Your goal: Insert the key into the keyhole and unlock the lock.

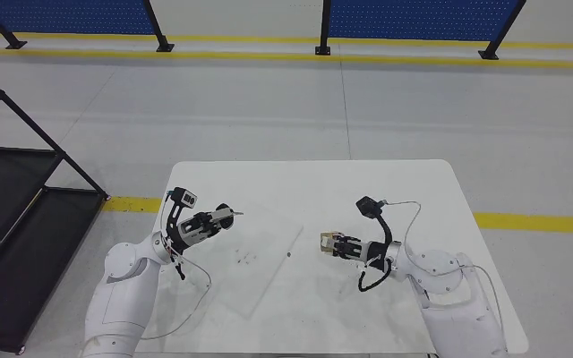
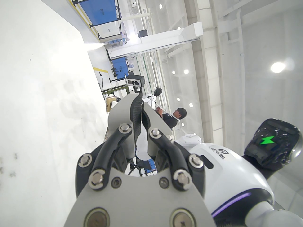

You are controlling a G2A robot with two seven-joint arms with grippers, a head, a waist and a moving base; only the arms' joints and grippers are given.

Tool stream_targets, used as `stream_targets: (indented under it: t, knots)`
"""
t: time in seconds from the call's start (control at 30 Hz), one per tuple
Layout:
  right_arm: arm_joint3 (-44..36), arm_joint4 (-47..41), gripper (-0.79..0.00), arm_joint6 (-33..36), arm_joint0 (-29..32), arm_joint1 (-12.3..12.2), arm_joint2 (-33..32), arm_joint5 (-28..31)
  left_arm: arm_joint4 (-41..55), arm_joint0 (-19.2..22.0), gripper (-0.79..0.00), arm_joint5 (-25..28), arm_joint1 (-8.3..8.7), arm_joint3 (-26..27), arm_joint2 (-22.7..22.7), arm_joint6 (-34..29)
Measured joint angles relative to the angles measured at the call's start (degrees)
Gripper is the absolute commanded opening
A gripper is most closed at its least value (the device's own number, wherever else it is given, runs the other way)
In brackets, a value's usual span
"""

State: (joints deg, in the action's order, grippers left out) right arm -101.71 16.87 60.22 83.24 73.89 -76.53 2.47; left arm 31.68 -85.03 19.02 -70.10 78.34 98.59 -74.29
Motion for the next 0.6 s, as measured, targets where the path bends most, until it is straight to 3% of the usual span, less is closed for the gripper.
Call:
stream_targets:
  t: [0.2,0.6]
  knots:
    - [5.5,-10.1,-0.785,0.7,-1.1,0.0,0.0,5.3,0.0,0.0,-0.785,0.0,0.00,0.0,0.0,0.0]
    - [5.4,-10.0,-0.785,0.0,-0.8,0.0,0.3,5.1,0.0,0.0,-0.785,0.0,0.00,0.0,0.0,0.0]
